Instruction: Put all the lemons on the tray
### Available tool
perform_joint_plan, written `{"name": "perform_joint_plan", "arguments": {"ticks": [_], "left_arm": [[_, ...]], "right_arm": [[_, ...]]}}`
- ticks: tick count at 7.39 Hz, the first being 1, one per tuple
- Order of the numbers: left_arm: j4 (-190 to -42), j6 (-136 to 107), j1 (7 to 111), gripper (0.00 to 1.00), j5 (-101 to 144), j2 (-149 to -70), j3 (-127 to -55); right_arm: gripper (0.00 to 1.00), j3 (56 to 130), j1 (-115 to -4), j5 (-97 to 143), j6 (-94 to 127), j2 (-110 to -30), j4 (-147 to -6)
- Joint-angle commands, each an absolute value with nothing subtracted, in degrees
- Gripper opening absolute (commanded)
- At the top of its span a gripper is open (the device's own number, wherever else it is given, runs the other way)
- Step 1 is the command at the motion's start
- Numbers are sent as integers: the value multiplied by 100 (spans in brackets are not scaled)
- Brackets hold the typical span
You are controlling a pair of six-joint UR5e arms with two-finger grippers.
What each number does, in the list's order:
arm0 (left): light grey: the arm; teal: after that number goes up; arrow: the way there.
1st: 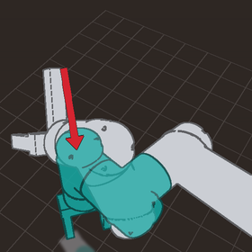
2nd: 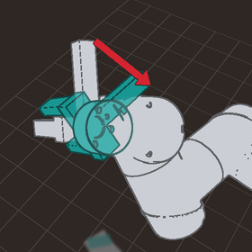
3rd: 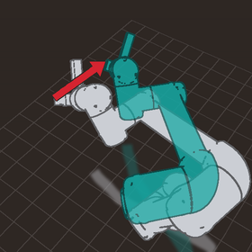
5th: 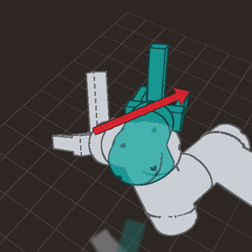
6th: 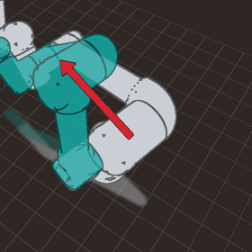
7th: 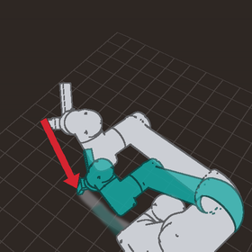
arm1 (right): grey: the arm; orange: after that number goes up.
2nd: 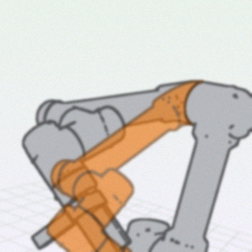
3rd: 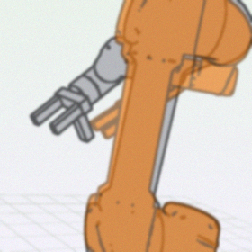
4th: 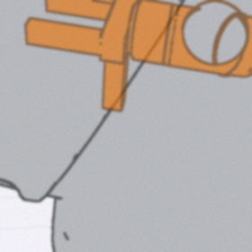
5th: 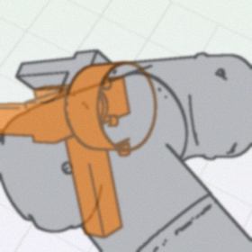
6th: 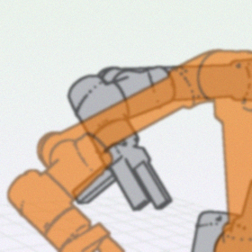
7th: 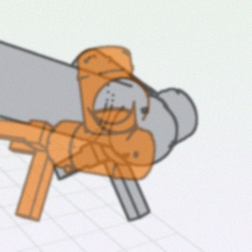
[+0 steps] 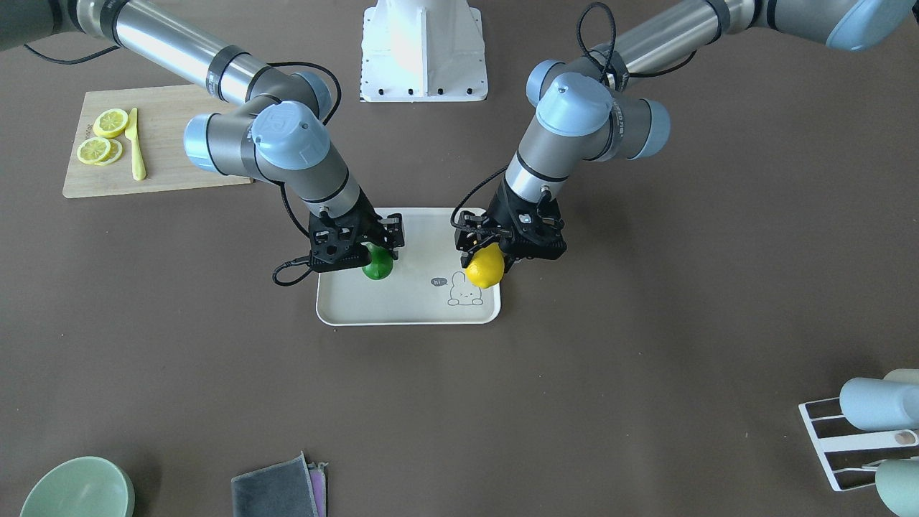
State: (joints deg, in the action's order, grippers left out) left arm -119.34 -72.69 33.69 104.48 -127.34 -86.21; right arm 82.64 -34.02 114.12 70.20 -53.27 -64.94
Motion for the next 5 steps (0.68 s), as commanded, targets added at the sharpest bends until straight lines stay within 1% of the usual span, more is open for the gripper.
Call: {"name": "perform_joint_plan", "arguments": {"ticks": [1,2,3,4,5], "left_arm": [[-11769,-7365,2763,0,9820,-12823,-8614],[-11769,-7365,2603,0,9643,-12823,-8587],[-11751,-7357,2523,8,9607,-12841,-8570],[-11725,-7339,2531,97,9606,-12884,-8604],[-11646,-7252,2697,98,9659,-12867,-8831]], "right_arm": [[100,8305,-3628,11548,7040,-5317,-6521],[100,8306,-3873,11827,7031,-5326,-6521],[100,8323,-4172,12195,7005,-5352,-6539],[100,8367,-4445,12573,6944,-5396,-6530],[100,8550,-4787,12795,6848,-5649,-6522]]}}
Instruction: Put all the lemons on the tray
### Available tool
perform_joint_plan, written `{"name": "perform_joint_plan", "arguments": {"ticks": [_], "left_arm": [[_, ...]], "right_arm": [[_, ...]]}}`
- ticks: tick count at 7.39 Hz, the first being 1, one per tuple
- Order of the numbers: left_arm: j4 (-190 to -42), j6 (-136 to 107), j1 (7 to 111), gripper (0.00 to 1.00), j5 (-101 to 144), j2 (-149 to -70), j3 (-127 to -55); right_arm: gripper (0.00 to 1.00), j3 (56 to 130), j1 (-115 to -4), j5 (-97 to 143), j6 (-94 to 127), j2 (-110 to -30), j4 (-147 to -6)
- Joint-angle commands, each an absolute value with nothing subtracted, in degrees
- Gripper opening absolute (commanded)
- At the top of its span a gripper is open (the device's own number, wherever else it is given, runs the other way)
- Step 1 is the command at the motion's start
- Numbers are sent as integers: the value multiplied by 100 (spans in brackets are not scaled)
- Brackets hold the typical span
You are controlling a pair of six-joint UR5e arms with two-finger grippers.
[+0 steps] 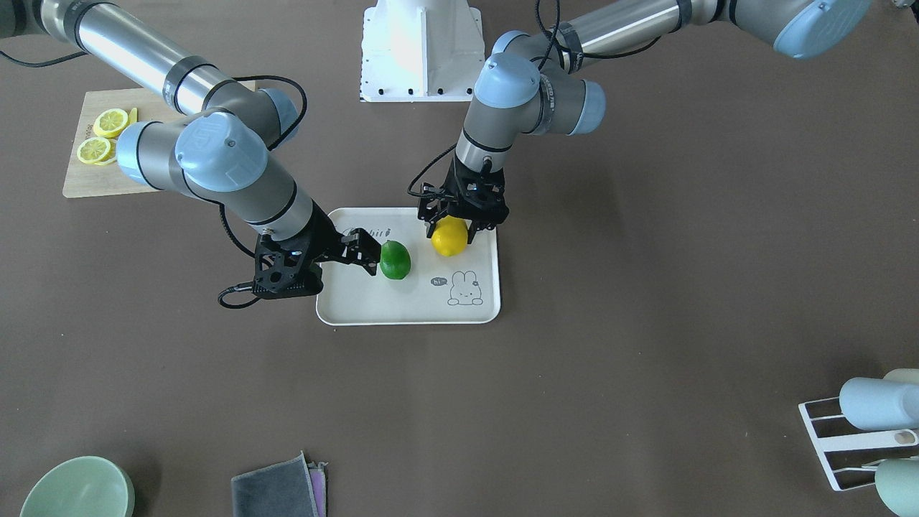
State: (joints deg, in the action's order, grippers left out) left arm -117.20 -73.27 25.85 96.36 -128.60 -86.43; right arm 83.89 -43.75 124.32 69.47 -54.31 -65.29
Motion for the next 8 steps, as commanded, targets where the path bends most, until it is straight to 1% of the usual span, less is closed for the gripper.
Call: {"name": "perform_joint_plan", "arguments": {"ticks": [1,2,3,4,5,6,7,8], "left_arm": [[-11063,-7007,3020,98,9807,-12867,-9259],[-10282,-6422,3589,98,10339,-12876,-9725],[-9979,-5964,4282,98,10928,-12824,-9947],[-9958,-5167,4994,98,11604,-12614,-9967],[-9958,-4611,5540,98,11932,-12430,-9984],[-10054,-4510,5998,98,12092,-12054,-10010],[-10046,-3961,6368,98,12250,-11876,-10046],[-10046,-3111,6720,98,12278,-11430,-10046]], "right_arm": [[100,9013,-4938,12762,6029,-6130,-6521],[100,9366,-5122,12823,5307,-6735,-6539],[100,9395,-5498,13076,5187,-6993,-6539],[100,9404,-6067,13522,5003,-7318,-6513],[100,9404,-6317,13622,4235,-7661,-6487],[100,9422,-6580,13580,3984,-7951,-6478],[100,9370,-6722,13544,3955,-8189,-6538],[100,9247,-6898,13500,3363,-8357,-6574]]}}
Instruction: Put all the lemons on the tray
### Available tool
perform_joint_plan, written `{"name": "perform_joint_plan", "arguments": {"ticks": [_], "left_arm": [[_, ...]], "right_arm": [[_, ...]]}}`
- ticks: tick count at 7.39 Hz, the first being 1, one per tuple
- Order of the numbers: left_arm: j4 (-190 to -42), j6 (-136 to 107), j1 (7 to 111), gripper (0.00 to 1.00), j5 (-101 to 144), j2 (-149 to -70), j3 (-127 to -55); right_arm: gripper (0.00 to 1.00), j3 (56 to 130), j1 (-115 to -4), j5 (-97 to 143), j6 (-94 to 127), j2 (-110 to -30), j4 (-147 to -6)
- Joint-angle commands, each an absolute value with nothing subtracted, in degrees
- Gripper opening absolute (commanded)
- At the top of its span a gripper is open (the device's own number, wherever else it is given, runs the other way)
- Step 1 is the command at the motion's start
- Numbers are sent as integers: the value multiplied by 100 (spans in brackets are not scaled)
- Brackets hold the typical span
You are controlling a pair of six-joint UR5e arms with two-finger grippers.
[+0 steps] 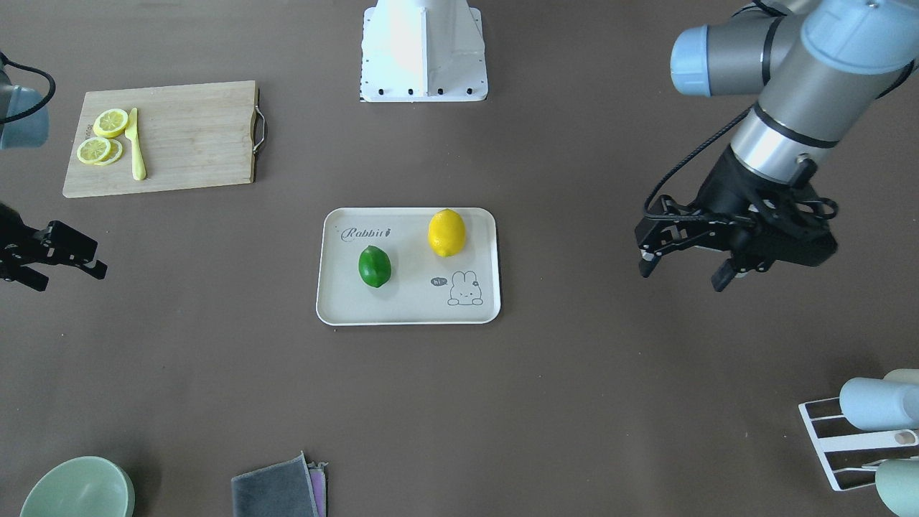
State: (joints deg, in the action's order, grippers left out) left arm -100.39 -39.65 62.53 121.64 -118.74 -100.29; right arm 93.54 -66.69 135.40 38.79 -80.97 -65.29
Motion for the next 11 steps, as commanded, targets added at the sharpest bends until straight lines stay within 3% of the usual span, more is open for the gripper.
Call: {"name": "perform_joint_plan", "arguments": {"ticks": [1,4,7,11], "left_arm": [[-10089,-2476,7002,98,12278,-11026,-10063],[-10047,-2199,7661,98,12278,-10065,-10011],[-10054,-1099,8505,98,13056,-9082,-9871],[-10028,-1002,8674,98,13219,-8904,-9704]], "right_arm": [[100,9055,-7073,13483,2940,-8619,-6644],[100,8798,-8005,13597,1182,-8771,-7712],[100,8807,-8375,13623,1028,-9026,-7945],[100,9078,-8675,13658,369,-8544,-9515]]}}
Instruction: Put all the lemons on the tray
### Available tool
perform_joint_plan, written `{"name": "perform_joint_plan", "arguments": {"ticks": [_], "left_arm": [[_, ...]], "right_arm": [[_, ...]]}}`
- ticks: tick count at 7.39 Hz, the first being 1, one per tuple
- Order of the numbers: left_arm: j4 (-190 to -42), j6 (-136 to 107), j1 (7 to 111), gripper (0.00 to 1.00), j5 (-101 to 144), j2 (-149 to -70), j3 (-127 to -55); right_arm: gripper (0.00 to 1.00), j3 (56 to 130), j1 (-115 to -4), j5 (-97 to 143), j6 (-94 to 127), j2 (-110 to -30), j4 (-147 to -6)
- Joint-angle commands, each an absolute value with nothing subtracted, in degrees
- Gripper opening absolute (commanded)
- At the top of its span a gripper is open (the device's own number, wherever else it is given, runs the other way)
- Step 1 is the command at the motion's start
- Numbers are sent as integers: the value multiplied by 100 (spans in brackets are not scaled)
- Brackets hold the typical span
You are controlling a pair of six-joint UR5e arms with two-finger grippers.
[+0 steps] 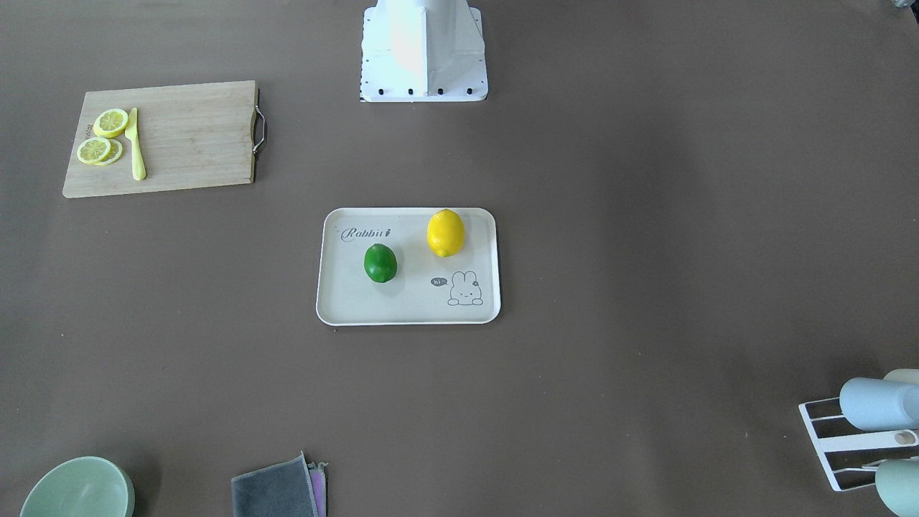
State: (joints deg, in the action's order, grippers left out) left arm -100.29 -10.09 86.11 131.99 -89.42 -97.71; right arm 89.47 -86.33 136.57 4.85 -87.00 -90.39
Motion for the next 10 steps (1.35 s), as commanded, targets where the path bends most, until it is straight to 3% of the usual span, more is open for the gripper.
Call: {"name": "perform_joint_plan", "arguments": {"ticks": [1,10], "left_arm": [[-10020,-1002,8692,98,13210,-8877,-9703],[-9967,-1028,8701,98,13175,-8974,-9650]], "right_arm": [[100,9184,-8675,13658,360,-8543,-9640],[100,9176,-8675,13579,369,-8525,-9633]]}}
